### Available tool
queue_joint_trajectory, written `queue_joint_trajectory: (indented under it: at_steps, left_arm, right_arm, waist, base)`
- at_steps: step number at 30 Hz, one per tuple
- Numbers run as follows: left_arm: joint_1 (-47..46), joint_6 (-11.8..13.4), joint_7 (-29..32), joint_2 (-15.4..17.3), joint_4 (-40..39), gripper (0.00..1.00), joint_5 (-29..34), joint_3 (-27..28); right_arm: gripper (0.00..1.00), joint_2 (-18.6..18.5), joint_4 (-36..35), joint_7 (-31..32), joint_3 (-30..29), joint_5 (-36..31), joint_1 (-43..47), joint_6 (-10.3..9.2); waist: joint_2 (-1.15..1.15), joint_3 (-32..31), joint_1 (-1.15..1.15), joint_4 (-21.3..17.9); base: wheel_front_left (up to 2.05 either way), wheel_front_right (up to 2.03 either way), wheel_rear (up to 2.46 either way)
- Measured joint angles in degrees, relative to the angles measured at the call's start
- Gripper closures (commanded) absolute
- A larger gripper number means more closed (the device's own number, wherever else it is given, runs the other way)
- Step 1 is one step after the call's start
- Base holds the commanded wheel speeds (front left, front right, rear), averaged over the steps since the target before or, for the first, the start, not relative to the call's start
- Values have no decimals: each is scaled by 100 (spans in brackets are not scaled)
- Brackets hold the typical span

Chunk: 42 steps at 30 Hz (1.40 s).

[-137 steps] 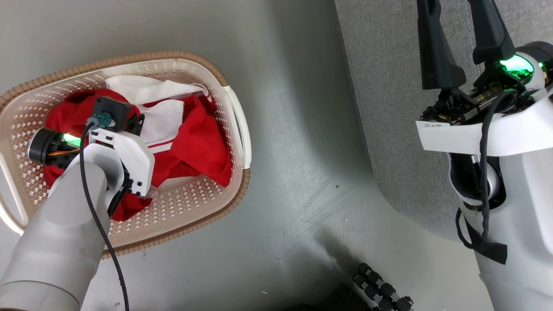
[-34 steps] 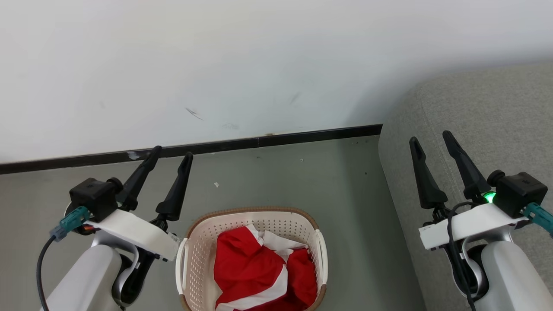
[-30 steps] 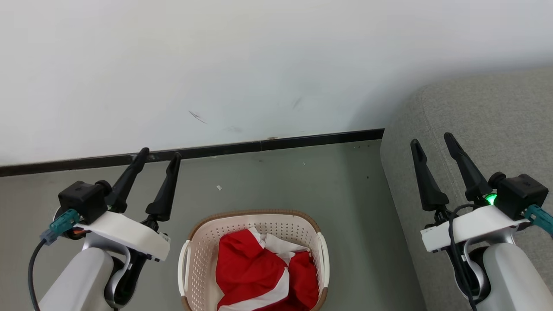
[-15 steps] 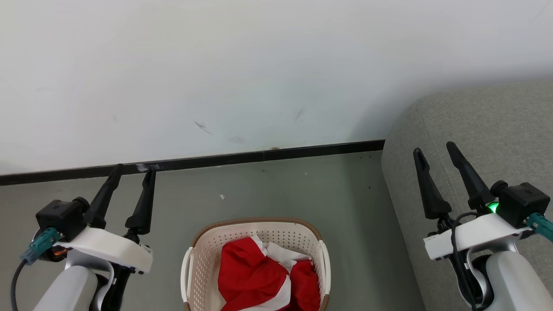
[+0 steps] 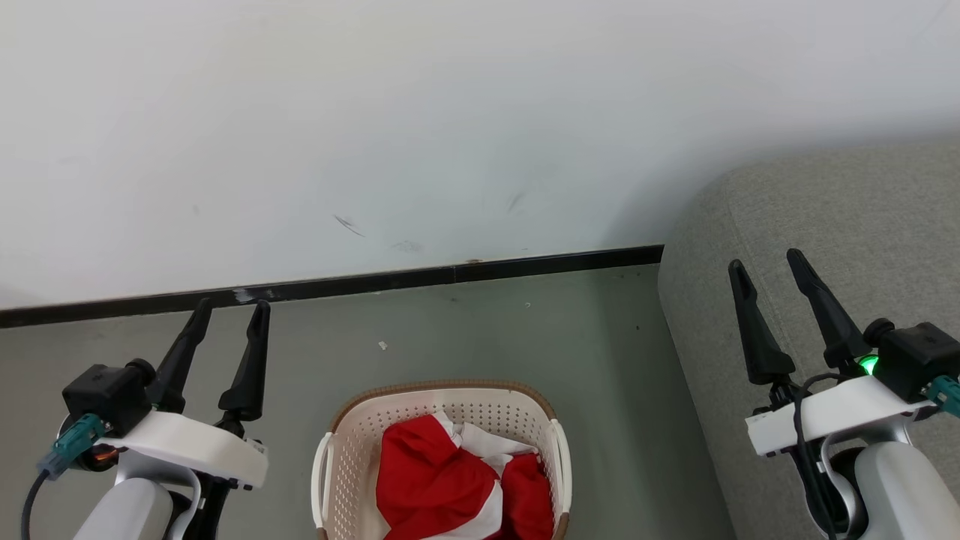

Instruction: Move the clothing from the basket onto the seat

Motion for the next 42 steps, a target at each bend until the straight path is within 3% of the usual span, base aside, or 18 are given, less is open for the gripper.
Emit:
queue_joint_trajectory:
  at_steps: [23, 42]
  left_arm:
    - [260, -10, 87, -48, 38, 0, 44, -256]
    - [-63, -215, 441, -125, 211, 0, 82, -599]
  right_arm:
    - [0, -42, -73, 0, 52, 2, 216, 0]
    - [0, 45, -436, 0, -36, -73, 233, 0]
  waist:
    - [0, 206, 0, -67]
    - [0, 856, 0, -214]
  base:
    - [0, 0, 0]
    - [0, 0, 0]
